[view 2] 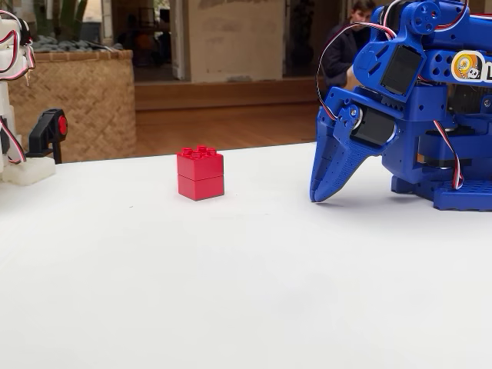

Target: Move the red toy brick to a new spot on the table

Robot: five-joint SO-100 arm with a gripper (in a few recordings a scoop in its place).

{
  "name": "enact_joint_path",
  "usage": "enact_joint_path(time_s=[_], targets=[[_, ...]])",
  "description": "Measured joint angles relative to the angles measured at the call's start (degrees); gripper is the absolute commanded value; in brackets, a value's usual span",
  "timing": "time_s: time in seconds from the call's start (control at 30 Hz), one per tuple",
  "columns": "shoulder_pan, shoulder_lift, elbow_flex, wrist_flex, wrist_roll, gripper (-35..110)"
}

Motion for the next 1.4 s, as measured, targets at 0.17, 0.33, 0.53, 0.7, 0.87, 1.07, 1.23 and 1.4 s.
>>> enact_joint_path(time_s=[0.17,0.33,0.53,0.7,0.87,1.07,1.23,1.4], targets=[[-1.0,0.0,0.0,0.0,10.2,0],[-1.3,0.0,0.0,0.0,11.8,0],[-1.3,0.0,0.0,0.0,11.9,0],[-1.3,0.0,0.0,0.0,11.9,0],[-1.3,0.0,0.0,0.0,9.8,0],[-1.3,0.0,0.0,0.0,8.5,0],[-1.3,0.0,0.0,0.0,8.0,0],[-1.3,0.0,0.0,0.0,7.5,0]])
